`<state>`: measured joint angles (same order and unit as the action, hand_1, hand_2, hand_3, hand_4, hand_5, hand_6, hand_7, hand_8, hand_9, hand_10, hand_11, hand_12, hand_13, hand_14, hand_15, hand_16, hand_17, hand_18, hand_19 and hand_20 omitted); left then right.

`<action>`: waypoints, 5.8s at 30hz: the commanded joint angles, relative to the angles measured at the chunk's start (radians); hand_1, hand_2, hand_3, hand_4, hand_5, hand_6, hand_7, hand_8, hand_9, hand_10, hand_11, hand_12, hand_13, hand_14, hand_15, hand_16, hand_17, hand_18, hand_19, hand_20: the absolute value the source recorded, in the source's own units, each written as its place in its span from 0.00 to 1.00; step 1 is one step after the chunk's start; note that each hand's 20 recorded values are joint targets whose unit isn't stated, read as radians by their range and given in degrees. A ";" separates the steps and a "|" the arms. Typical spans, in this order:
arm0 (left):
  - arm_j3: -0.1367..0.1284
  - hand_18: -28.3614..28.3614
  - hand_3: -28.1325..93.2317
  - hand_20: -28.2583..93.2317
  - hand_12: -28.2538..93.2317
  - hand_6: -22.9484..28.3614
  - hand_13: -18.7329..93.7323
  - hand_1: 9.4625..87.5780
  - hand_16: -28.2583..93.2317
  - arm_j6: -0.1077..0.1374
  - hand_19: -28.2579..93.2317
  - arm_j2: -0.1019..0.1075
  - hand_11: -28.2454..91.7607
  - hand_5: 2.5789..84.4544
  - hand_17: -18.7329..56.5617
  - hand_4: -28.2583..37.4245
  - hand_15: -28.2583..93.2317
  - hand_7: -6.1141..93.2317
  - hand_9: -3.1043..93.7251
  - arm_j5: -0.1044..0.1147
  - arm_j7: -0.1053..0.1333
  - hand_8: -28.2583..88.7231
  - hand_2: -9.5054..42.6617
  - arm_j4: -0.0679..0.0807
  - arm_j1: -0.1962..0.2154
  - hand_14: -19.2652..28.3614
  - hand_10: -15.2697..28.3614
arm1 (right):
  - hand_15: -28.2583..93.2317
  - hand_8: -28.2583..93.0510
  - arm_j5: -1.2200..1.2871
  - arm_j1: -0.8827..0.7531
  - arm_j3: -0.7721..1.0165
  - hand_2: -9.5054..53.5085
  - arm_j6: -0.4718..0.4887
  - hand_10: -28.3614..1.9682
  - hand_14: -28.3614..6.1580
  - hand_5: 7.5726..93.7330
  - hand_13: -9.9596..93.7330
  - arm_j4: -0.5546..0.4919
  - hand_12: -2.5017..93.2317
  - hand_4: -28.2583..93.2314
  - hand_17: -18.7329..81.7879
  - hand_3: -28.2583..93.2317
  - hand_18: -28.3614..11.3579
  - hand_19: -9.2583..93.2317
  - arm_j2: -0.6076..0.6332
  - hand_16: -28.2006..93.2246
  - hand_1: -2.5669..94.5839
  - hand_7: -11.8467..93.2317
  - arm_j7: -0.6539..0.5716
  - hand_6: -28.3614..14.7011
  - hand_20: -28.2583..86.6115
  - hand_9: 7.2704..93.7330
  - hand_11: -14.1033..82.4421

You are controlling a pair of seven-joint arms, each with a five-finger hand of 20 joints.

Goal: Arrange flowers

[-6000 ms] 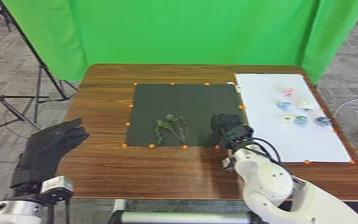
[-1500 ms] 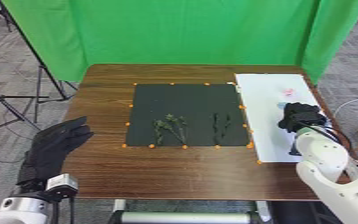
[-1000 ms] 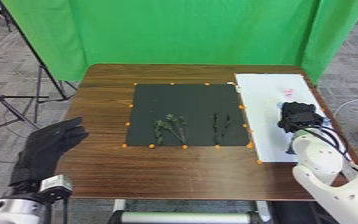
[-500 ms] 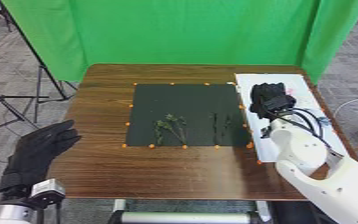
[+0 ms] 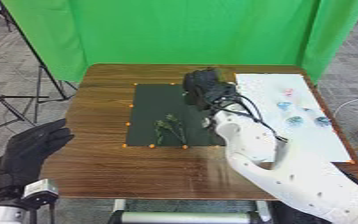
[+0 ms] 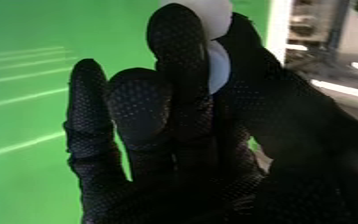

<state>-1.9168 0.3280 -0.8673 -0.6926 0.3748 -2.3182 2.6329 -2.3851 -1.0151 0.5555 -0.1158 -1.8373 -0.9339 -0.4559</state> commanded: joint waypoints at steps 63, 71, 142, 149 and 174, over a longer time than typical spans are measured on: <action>0.100 0.88 0.91 0.36 0.32 0.73 0.42 0.24 0.14 -0.118 0.69 -0.036 0.56 0.55 0.12 0.23 0.73 0.22 0.46 -0.071 -0.101 0.17 0.25 0.086 -0.233 0.99 0.87 | 0.85 0.11 -0.022 -0.166 0.041 0.00 0.023 0.55 0.51 0.65 0.61 0.305 0.30 0.00 0.37 0.89 0.19 0.83 -0.455 0.41 0.46 0.40 -0.077 0.59 0.41 0.69 0.52; 0.111 0.88 0.90 0.36 0.32 0.73 0.42 0.24 0.14 -0.119 0.69 -0.030 0.56 0.55 0.12 0.24 0.73 0.22 0.46 -0.068 -0.102 0.17 0.25 0.090 -0.245 1.00 0.87 | 0.85 0.10 0.001 -0.154 0.044 0.00 0.012 0.51 0.50 0.63 0.60 0.312 0.27 0.00 0.37 0.91 0.18 0.83 -0.467 0.39 0.45 0.40 -0.075 0.57 0.41 0.67 0.55; 0.078 0.88 0.91 0.36 0.33 0.73 0.42 0.23 0.14 -0.015 0.69 -0.031 0.56 0.55 0.12 0.22 0.73 0.22 0.46 -0.026 0.000 0.17 0.26 0.014 -0.038 1.00 0.87 | 0.83 0.13 0.131 -0.720 0.849 0.01 0.137 0.38 0.40 0.51 0.56 -0.054 0.20 0.00 0.38 0.93 0.16 0.86 0.228 0.36 0.36 0.30 -0.240 0.48 0.43 0.49 0.36; 0.084 0.88 0.91 0.36 0.33 0.73 0.42 0.23 0.14 -0.015 0.69 -0.019 0.56 0.55 0.12 0.22 0.73 0.22 0.46 -0.020 -0.001 0.17 0.26 0.018 -0.045 1.00 0.87 | 0.84 0.13 0.125 -0.699 0.826 0.01 0.136 0.35 0.41 0.52 0.58 -0.044 0.20 0.00 0.39 0.93 0.15 0.88 0.237 0.36 0.37 0.30 -0.246 0.48 0.43 0.50 0.36; 0.097 0.88 0.91 0.36 0.33 0.73 0.42 0.23 0.14 -0.021 0.69 -0.028 0.56 0.55 0.12 0.22 0.73 0.22 0.46 -0.023 -0.001 0.17 0.26 0.025 -0.066 1.00 0.87 | 0.82 0.12 0.116 -0.593 0.681 0.01 0.174 0.51 0.50 0.58 0.64 0.079 0.20 0.00 0.41 0.92 0.16 0.87 0.197 0.37 0.45 0.34 -0.288 0.58 0.42 0.63 0.40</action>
<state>-1.8248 0.3151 -0.8890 -0.7168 0.3749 -2.2968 2.5648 -2.2422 -1.6125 1.2743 0.0610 -1.7838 -0.7283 -0.7279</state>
